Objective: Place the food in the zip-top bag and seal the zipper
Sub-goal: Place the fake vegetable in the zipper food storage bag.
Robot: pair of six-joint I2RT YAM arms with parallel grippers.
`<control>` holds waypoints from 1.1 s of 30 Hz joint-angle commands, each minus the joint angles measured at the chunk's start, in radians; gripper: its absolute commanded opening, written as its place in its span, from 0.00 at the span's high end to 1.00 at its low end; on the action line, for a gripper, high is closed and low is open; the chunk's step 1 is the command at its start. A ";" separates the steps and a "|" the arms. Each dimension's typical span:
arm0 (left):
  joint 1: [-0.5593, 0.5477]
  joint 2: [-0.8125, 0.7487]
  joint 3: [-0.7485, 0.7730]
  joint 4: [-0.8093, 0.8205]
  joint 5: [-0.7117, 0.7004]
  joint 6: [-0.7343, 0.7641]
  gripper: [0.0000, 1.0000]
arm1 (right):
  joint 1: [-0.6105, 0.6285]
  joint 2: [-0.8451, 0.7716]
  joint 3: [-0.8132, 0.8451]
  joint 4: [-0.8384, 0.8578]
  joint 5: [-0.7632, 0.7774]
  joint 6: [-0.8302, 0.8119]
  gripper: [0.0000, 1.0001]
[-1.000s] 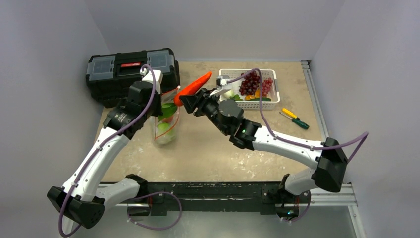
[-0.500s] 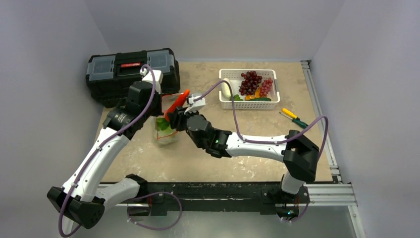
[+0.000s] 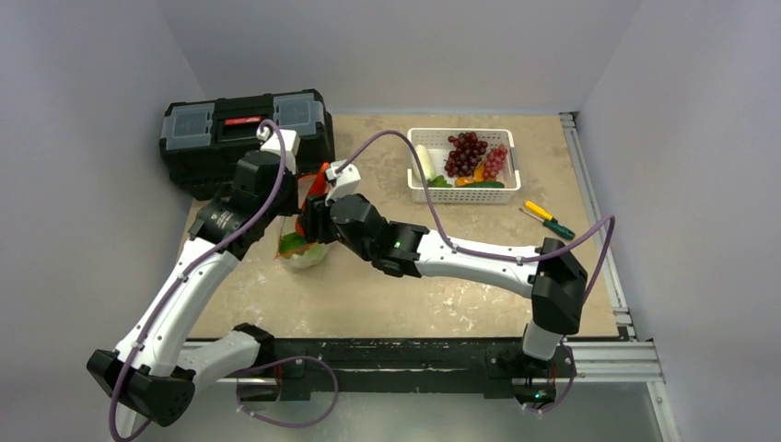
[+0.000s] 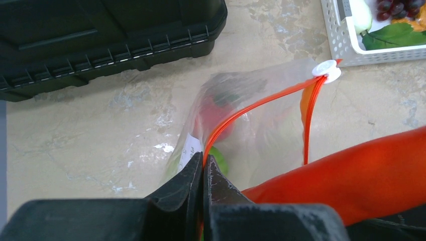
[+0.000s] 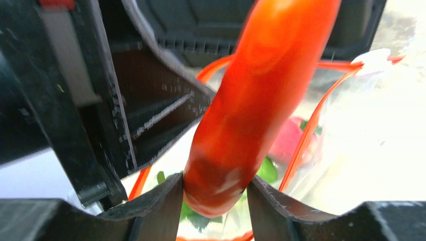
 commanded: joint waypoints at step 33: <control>0.011 -0.010 0.021 0.038 0.009 -0.016 1.00 | -0.087 0.018 -0.135 0.229 -0.464 0.437 0.74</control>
